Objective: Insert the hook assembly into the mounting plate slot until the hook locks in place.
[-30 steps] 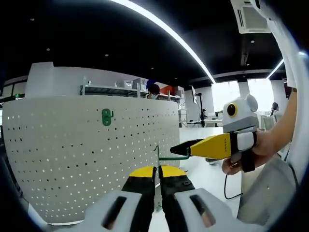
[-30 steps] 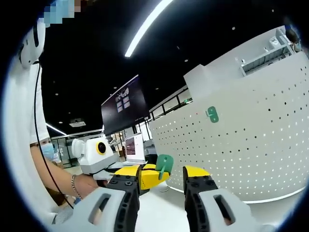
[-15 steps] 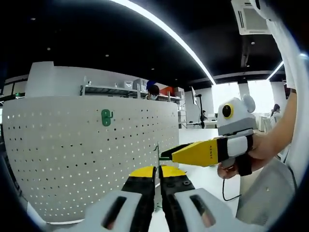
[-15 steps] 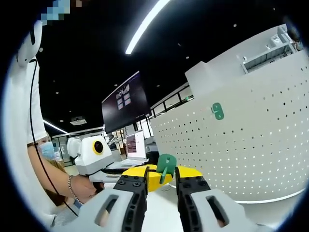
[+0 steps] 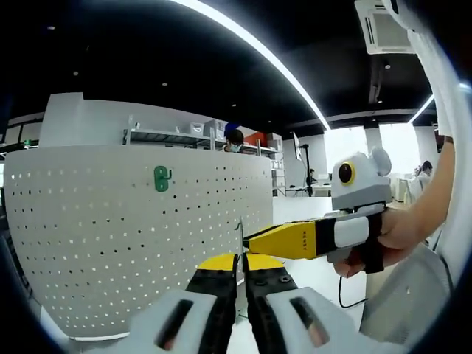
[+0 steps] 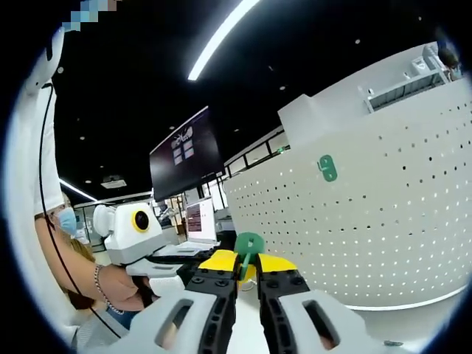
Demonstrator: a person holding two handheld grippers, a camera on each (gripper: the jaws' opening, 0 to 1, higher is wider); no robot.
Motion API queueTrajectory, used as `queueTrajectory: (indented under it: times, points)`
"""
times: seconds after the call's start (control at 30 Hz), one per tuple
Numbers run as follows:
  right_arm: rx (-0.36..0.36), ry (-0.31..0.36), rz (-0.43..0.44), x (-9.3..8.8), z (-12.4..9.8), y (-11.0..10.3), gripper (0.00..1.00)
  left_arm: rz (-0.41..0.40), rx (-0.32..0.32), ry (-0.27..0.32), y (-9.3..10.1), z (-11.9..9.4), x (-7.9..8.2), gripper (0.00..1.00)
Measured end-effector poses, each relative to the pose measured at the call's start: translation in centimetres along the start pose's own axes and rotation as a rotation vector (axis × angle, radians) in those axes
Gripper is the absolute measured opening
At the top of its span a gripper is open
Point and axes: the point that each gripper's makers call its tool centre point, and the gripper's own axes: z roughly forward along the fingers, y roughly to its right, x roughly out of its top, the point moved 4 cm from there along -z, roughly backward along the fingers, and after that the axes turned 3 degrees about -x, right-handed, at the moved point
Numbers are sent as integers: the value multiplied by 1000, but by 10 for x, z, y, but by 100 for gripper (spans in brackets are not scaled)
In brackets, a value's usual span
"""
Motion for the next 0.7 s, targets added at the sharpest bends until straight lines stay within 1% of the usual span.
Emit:
queueTrajectory:
  times: [0.3,0.33,0.37,0.43,0.47,0.57,0.6,0.7]
  points:
    - [-35,8,-26,0,1,-1,3,-10,12,-1,1,0,0,2]
    - [-38,6,-14,0,0,-1,3,-10,13,-3,1,0,-1,2]
    - [-35,9,34,-1,0,-1,3,-12,14,-3,1,0,-1,2]
    - [-40,16,16,-2,-1,1,3,-24,16,-3,2,1,-1,2]
    - [-48,14,3,-2,-2,2,3,-10,18,-14,4,3,-2,2]
    - [-51,34,-51,1,-3,0,2,-16,20,0,4,3,-1,2]
    - [-52,28,-42,0,-2,0,2,-16,20,-1,4,3,-1,2]
    - [-56,4,-59,-1,-2,1,2,-10,21,-19,5,4,-3,2]
